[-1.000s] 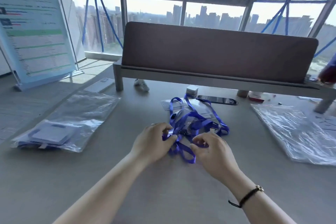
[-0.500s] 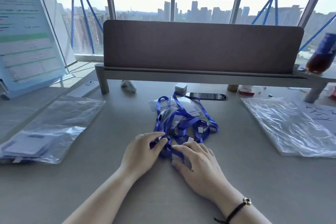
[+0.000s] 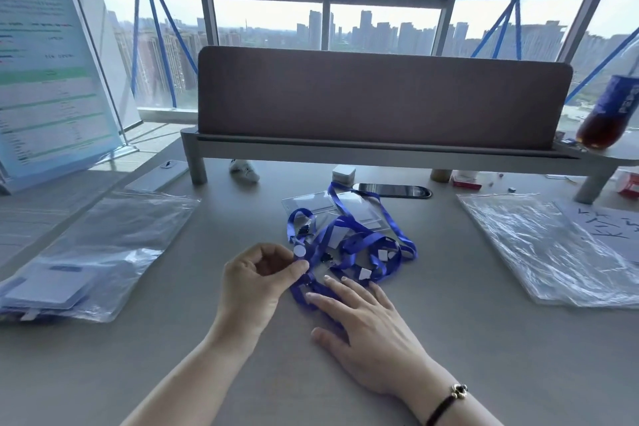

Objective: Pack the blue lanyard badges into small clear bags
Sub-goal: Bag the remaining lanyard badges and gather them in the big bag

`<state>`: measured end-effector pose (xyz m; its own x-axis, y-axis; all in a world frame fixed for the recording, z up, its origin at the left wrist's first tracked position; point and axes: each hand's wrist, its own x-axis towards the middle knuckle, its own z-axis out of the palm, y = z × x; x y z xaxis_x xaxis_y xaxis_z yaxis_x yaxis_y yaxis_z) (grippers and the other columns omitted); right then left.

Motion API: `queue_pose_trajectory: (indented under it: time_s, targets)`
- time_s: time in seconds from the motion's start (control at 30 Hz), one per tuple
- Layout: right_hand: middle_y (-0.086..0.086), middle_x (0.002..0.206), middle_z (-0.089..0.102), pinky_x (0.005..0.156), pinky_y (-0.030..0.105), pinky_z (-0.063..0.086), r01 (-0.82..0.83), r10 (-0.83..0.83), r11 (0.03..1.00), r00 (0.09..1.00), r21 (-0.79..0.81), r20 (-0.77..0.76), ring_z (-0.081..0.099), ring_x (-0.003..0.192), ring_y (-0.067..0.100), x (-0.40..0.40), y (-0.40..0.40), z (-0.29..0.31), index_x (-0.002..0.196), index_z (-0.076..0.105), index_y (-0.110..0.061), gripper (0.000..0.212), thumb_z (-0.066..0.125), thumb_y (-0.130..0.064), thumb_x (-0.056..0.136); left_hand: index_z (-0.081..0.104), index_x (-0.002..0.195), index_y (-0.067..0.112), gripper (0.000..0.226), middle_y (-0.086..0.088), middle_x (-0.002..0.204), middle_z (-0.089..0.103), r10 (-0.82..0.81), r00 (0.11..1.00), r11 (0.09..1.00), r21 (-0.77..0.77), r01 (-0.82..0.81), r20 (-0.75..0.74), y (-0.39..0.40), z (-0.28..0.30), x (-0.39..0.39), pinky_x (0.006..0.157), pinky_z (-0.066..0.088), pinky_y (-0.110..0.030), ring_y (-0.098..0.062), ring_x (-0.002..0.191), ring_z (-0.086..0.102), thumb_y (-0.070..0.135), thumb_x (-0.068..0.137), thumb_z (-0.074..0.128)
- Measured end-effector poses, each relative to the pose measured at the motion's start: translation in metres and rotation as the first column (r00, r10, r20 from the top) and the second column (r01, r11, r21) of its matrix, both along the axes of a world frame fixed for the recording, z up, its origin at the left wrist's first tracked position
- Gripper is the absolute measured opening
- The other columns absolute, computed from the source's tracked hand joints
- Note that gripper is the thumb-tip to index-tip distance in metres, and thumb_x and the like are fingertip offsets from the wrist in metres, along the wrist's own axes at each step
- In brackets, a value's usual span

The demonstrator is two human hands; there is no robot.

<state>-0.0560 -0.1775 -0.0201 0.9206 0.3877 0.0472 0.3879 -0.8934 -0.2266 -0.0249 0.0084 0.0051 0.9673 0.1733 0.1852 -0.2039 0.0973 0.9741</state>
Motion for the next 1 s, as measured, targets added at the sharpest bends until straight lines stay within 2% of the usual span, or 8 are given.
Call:
queue_pose_trajectory:
  time_s: [0.2,0.37,0.5,0.67,0.77,0.83,0.9,1.0]
  targets:
    - [-0.024,0.163,0.010,0.124,0.040,-0.005,0.025,-0.026,0.999,0.999,-0.020,-0.038,0.000,0.152,0.005,0.004,0.002,0.002,0.152,0.020,-0.048,0.063,0.023,-0.072,0.094,0.066,0.085,0.010,0.022,-0.017,0.074,0.063,-0.334,0.942,0.895,-0.307,0.324,0.019,0.004,0.018,-0.016,0.068,0.058,-0.036,-0.035,0.073,0.070,-0.003,0.073,0.079]
    - [-0.021,0.165,0.009,0.123,0.047,-0.004,0.073,-0.076,0.997,0.993,-0.033,-0.092,-0.003,0.153,0.009,0.030,0.008,0.004,0.154,0.021,-0.044,0.057,0.022,-0.063,0.100,0.070,0.083,0.012,0.018,-0.025,0.080,0.062,-0.356,0.931,0.915,-0.173,0.364,0.075,0.006,0.022,-0.021,0.066,0.056,-0.037,-0.036,0.071,0.064,0.016,0.068,0.080]
    - [-0.017,0.165,0.015,0.123,0.048,-0.001,0.178,-0.178,0.984,0.981,0.000,-0.074,0.004,0.153,0.011,0.055,0.010,0.006,0.152,0.026,-0.044,0.051,0.025,-0.057,0.102,0.073,0.096,0.027,0.026,-0.004,0.084,0.071,-0.312,0.941,0.948,0.114,0.298,0.129,0.009,0.024,-0.024,0.074,0.050,-0.038,-0.024,0.079,0.064,0.010,0.076,0.075]
    - [-0.017,0.159,0.025,0.123,0.034,0.007,0.195,-0.215,0.961,0.973,0.193,0.086,0.016,0.149,0.006,0.041,0.008,0.018,0.150,0.029,-0.042,0.073,0.061,-0.057,0.086,0.074,0.101,0.036,0.034,0.001,0.086,0.078,-0.318,0.930,0.915,0.315,0.250,0.183,0.015,0.032,-0.025,0.068,0.044,-0.024,-0.009,0.074,0.064,0.012,0.078,0.083]
    - [-0.034,0.158,0.010,0.120,0.025,0.017,0.041,0.019,0.872,0.993,0.487,-0.118,0.004,0.147,-0.010,0.009,0.009,0.049,0.150,0.015,-0.057,0.112,0.084,-0.047,0.063,0.077,0.092,0.032,0.027,-0.001,0.085,0.078,-0.362,0.910,0.904,0.316,0.290,0.202,0.016,0.036,-0.027,0.068,0.048,-0.034,-0.017,0.072,0.067,0.011,0.077,0.084]
    - [-0.036,0.154,0.021,0.116,0.023,0.030,0.032,0.208,0.765,0.933,0.643,-0.294,0.016,0.143,-0.016,-0.008,0.010,0.065,0.147,0.011,-0.063,0.121,0.088,-0.029,0.061,0.079,0.084,0.027,0.017,-0.004,0.085,0.077,-0.388,0.899,0.900,0.294,0.322,0.201,0.016,0.037,-0.028,0.069,0.051,-0.045,-0.035,0.073,0.066,0.015,0.074,0.083]
    - [-0.025,0.151,0.040,0.114,0.028,0.033,0.047,0.353,0.635,0.870,0.771,-0.344,0.029,0.142,-0.009,-0.014,0.013,0.069,0.151,0.019,-0.052,0.117,0.088,-0.017,0.063,0.079,0.078,0.022,0.016,-0.007,0.085,0.076,-0.413,0.889,0.901,0.234,0.366,0.198,0.015,0.039,-0.030,0.069,0.054,-0.039,-0.033,0.076,0.068,0.010,0.072,0.088]
    - [-0.011,0.123,0.068,0.103,0.038,0.048,0.100,0.228,0.612,0.927,0.785,-0.296,0.062,0.117,0.006,-0.015,0.023,0.063,0.135,0.052,-0.038,0.080,0.088,-0.017,0.067,0.080,0.075,0.017,0.018,-0.005,0.080,0.072,-0.442,0.871,0.897,0.136,0.421,0.216,0.013,0.041,-0.032,0.067,0.051,-0.027,-0.022,0.074,0.066,0.003,0.067,0.088]
